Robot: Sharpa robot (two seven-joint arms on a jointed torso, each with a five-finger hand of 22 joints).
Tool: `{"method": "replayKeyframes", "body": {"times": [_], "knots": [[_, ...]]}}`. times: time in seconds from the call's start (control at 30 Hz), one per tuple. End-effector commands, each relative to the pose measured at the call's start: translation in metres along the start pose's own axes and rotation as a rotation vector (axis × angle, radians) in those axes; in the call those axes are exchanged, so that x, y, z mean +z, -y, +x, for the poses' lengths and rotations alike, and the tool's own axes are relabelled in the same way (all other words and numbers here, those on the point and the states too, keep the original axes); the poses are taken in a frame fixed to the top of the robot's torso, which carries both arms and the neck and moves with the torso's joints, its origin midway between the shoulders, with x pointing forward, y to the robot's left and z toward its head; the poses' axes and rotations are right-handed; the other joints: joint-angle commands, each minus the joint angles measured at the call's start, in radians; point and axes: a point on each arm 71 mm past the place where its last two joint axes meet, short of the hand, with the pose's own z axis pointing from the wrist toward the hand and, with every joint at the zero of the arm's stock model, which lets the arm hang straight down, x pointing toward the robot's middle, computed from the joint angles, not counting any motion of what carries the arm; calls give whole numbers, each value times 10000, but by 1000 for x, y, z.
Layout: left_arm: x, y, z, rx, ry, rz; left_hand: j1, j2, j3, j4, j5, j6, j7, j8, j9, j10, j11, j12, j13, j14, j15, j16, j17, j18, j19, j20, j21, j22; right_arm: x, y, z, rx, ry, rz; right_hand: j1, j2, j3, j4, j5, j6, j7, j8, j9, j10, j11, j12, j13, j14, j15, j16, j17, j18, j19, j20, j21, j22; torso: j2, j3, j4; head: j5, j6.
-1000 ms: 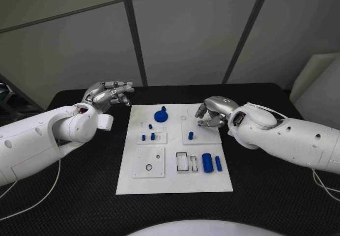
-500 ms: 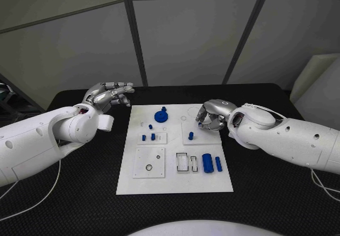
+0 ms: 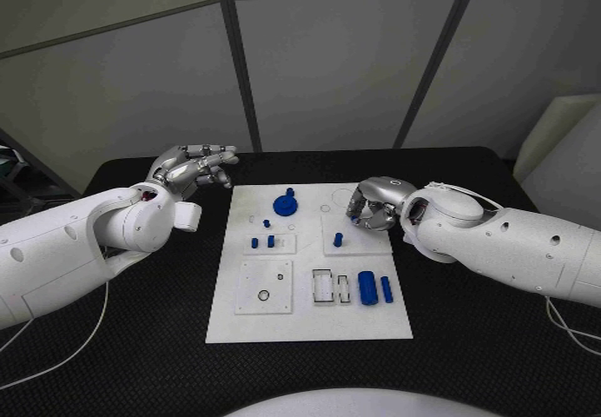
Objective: Assemble the parts on the task board
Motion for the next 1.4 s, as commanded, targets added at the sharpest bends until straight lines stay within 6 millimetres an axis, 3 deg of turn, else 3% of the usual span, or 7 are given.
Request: {"method": "replayKeyframes", "body": {"times": [0.03, 0.77, 1.4], "knots": [[0, 1, 2, -58, -80, 94, 25, 72, -67, -12, -26, -61, 37, 65, -15, -51, -10, 39, -11, -82, 6, -38, -15, -183, -57, -16, -66, -14, 1, 0, 3, -204, -428, 87, 118, 9, 135, -54, -82, 162, -20, 67, 24, 206, -30, 90, 33, 334, -24, 177, 141, -184, 144, -18, 175, 209, 10, -1, 1, -11, -23], [0, 0, 1, -73, -133, 29, 73, 96, -71, -38, -23, -72, 49, 85, -10, -71, -2, 65, -13, -109, 12, -47, -36, -182, -70, -11, -84, -25, 1, -2, 4, -1596, -482, 686, 121, 76, 400, -503, -475, 469, -118, 113, 43, 551, -141, 189, 134, 376, -113, 711, 506, -320, 488, -106, 805, 968, -4, 11, -9, 6, -58], [-1, -2, 1, -34, -126, -34, 177, 143, -59, -100, -16, -79, 62, 123, -4, -89, 5, 111, -16, -136, 11, -52, -66, -179, -80, -12, -97, -32, -4, -13, -4, -1644, 541, 507, 6, 186, 542, -736, -432, 820, -219, 215, 97, 878, -259, 299, 257, 376, -200, 879, 537, -443, 865, -175, 1312, 1603, -16, -4, -9, -58, -50]]}}
